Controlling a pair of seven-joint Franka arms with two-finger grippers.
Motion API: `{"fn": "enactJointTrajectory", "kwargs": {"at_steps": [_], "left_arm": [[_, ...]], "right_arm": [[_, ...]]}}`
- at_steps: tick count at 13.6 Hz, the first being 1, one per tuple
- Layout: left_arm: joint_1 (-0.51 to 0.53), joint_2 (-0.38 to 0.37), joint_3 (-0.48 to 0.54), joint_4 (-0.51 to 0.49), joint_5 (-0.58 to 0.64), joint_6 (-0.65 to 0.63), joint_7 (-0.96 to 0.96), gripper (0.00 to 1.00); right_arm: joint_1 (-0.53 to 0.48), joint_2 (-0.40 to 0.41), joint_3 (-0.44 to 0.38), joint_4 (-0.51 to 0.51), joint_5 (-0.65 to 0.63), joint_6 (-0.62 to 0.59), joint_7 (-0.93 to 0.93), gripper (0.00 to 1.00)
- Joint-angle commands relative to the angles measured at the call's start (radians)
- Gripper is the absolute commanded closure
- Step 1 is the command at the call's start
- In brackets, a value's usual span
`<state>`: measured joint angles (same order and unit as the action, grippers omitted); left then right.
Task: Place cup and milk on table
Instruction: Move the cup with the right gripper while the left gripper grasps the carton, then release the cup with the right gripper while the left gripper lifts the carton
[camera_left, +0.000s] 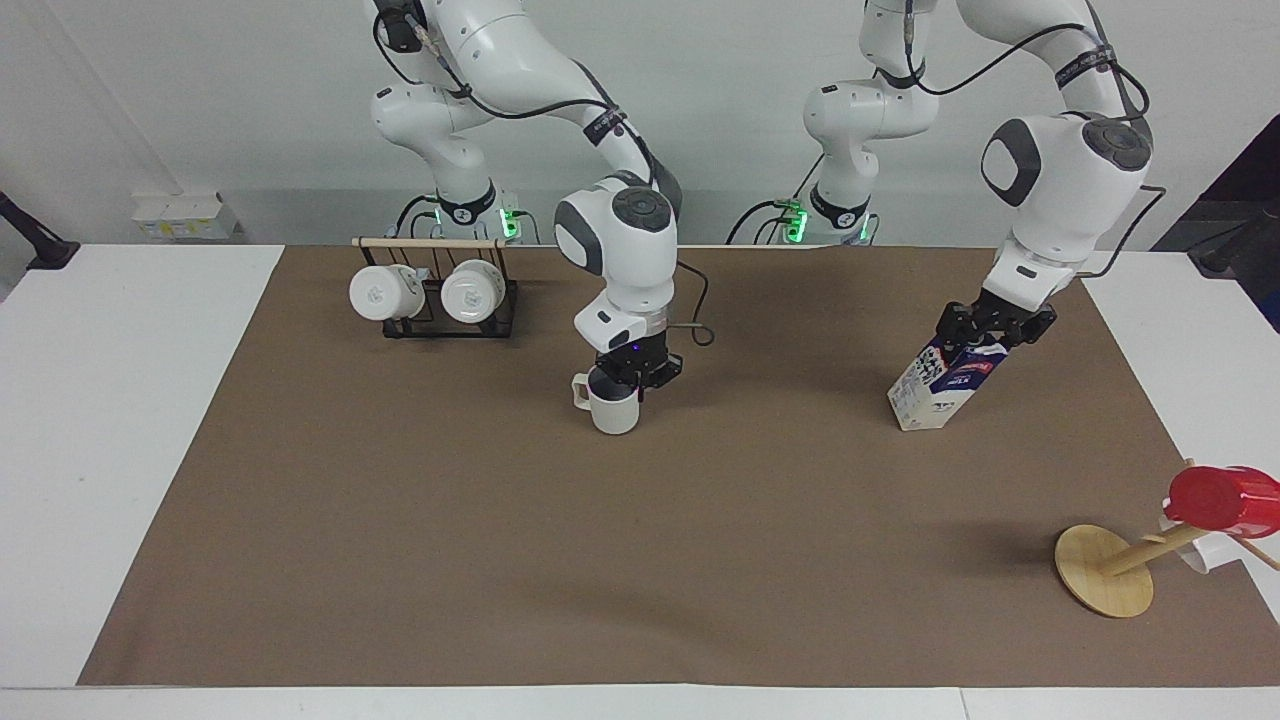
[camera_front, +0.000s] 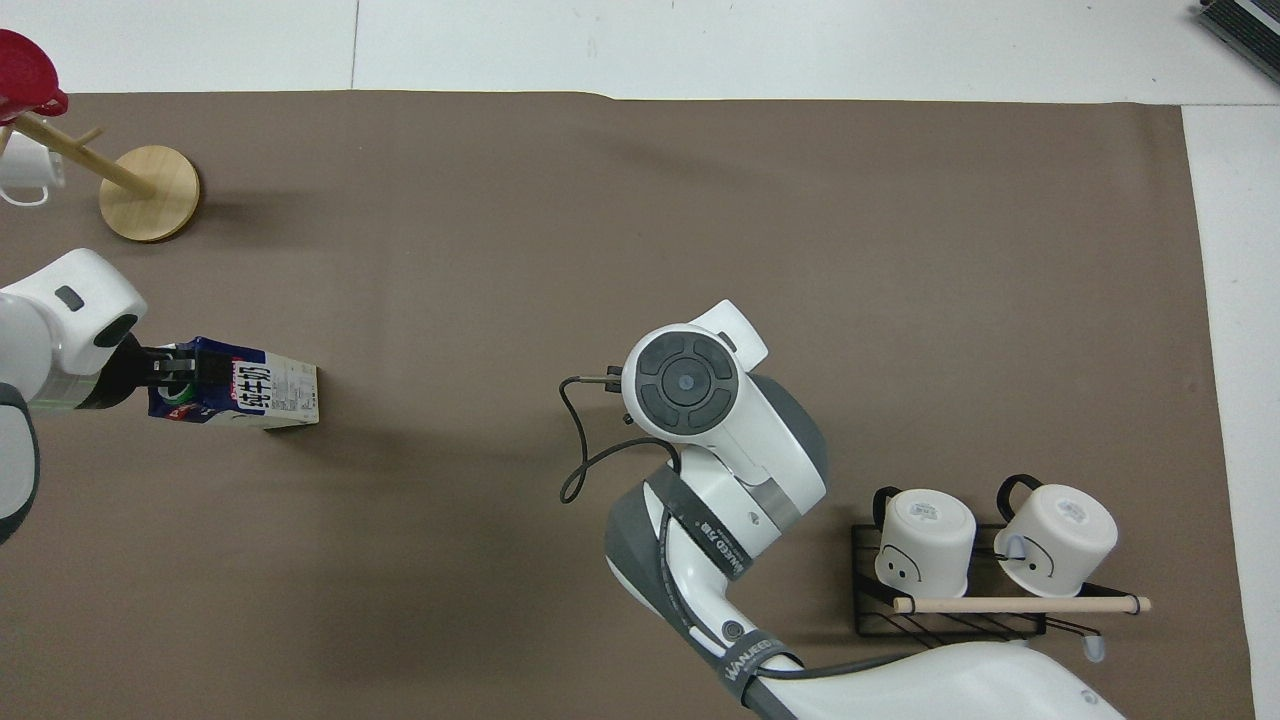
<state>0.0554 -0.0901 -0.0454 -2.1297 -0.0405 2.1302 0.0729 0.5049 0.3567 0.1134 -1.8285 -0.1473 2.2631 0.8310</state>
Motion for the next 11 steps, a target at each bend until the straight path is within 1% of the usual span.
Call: {"fn": "enactJointTrajectory", "kwargs": {"at_steps": [1,2,3,4,6,7,9,10,11], "left_arm": [[0.004,-0.006,-0.002,-0.015,0.014,0.014,0.01,0.42],[0.004,-0.006,-0.002,-0.015,0.014,0.013,0.01,0.48],[0.004,-0.006,-0.002,-0.013,0.014,0.011,0.01,0.51],[0.004,-0.006,-0.002,-0.01,0.014,0.011,0.008,0.53],[0.006,-0.003,-0.002,-0.004,0.014,0.011,0.005,0.54],[0.004,0.003,-0.002,0.002,0.014,0.011,0.002,0.56],[0.001,0.018,-0.002,0.039,0.013,0.002,-0.005,0.56],[0.001,0.02,-0.002,0.083,0.013,-0.039,-0.01,0.55],[0.004,0.033,-0.002,0.149,0.013,-0.109,-0.012,0.56]], "right_arm": [[0.017,0.022,0.0,0.024,-0.012,-0.005,0.026,0.89],[0.018,0.022,0.0,0.026,-0.015,-0.008,0.03,0.73],[0.02,0.021,0.0,0.028,-0.024,-0.008,0.03,0.35],[0.02,0.022,-0.001,0.038,-0.025,-0.011,0.03,0.19],[0.017,0.027,-0.001,0.049,-0.049,-0.013,0.03,0.0],[0.012,0.024,0.0,0.054,-0.063,-0.013,0.03,0.0],[-0.005,0.005,-0.01,0.067,-0.046,-0.017,0.02,0.0],[-0.023,-0.022,-0.011,0.069,-0.043,-0.028,0.019,0.0],[-0.051,-0.051,-0.008,0.069,-0.032,-0.042,0.016,0.0]]}}
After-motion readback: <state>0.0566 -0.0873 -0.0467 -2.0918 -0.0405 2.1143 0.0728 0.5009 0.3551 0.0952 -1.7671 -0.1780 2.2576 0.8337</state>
